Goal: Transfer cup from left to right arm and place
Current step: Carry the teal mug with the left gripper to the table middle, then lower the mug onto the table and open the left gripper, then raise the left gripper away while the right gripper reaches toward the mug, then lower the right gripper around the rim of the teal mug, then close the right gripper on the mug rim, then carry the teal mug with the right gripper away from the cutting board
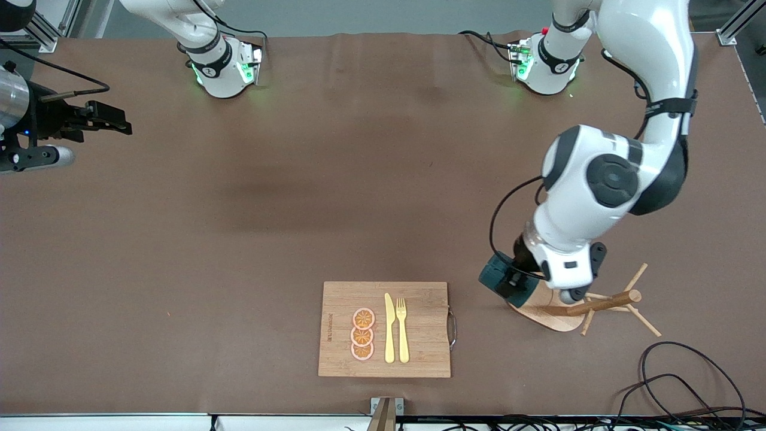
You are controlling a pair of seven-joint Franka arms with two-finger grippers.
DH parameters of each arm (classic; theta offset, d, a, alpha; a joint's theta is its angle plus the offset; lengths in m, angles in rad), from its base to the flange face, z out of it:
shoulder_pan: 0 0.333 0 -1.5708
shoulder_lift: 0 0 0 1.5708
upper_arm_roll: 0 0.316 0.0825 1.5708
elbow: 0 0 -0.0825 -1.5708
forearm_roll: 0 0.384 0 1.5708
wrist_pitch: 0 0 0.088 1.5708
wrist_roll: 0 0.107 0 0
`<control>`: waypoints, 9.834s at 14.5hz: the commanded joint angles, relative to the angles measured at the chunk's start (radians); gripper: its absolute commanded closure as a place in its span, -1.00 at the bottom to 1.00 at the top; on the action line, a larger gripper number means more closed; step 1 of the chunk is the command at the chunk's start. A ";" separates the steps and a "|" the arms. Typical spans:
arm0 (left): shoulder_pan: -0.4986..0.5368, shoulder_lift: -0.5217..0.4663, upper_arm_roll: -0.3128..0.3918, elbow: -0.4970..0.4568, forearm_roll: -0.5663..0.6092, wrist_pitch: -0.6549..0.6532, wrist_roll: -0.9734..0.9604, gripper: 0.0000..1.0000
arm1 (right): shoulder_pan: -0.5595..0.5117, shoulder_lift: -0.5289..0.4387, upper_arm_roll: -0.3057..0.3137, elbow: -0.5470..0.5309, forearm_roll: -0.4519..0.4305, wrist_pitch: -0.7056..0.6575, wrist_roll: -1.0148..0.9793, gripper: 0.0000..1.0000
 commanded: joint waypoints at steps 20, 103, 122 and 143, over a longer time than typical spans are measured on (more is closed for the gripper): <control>-0.582 0.314 0.015 -0.015 1.094 -0.071 -0.856 0.12 | 0.018 0.037 -0.006 0.032 -0.070 0.180 -0.010 -1.00; 0.367 -0.494 -0.014 -0.107 -0.076 -0.569 1.130 -1.00 | 0.558 0.649 0.183 0.017 -0.259 1.069 0.901 -1.00; 0.367 -0.482 -0.009 -0.101 -0.062 -0.569 1.133 -1.00 | 0.573 0.716 0.181 0.011 -0.262 1.131 0.929 0.98; 0.376 -0.488 -0.009 -0.099 -0.062 -0.571 1.139 -1.00 | 0.101 0.244 0.195 -0.590 -0.253 1.178 -0.177 1.00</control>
